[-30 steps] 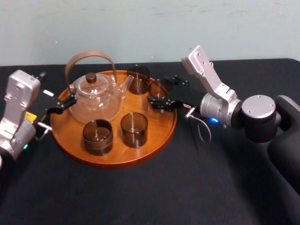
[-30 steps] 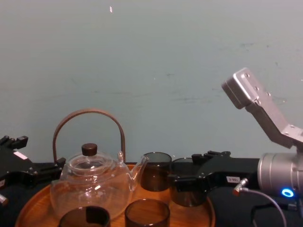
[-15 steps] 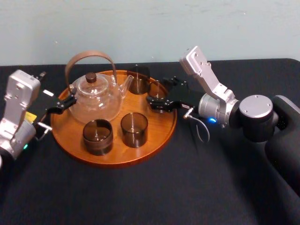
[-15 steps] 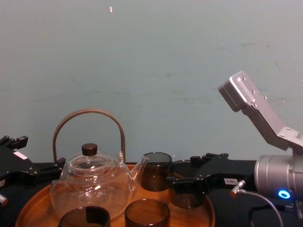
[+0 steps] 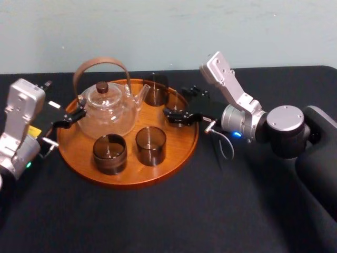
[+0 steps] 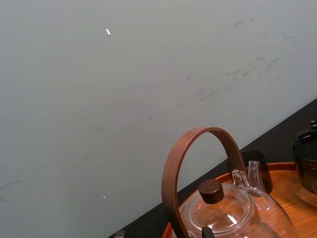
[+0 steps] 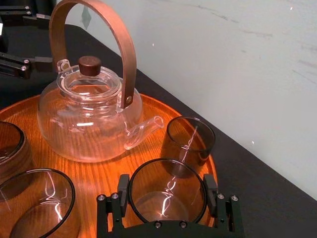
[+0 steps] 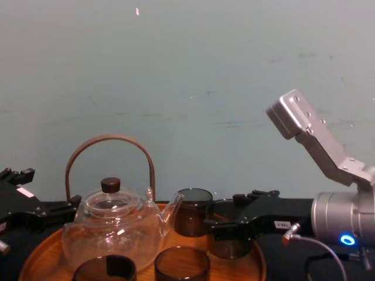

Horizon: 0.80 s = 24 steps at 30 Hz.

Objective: Pick up the glass from the table and place it on the tray.

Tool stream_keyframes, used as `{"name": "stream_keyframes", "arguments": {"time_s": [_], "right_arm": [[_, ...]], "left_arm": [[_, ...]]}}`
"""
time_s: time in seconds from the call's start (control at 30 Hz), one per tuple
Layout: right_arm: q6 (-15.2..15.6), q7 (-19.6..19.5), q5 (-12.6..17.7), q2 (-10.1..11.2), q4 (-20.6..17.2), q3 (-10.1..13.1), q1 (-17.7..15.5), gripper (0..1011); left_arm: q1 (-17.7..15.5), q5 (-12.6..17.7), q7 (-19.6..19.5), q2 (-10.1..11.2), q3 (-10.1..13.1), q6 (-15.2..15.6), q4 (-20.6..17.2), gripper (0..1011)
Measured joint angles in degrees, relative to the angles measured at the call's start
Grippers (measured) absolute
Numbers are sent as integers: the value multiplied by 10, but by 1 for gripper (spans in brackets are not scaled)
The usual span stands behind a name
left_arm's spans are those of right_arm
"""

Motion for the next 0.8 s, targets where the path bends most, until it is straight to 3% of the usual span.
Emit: {"name": "stream_keyframes", "arguments": {"time_s": [0.8], "right_arm": [[-15,2,-8,-17,39,-5,12,918]], "left_arm": [[0,0,0,0,0,0,0,1010]]}}
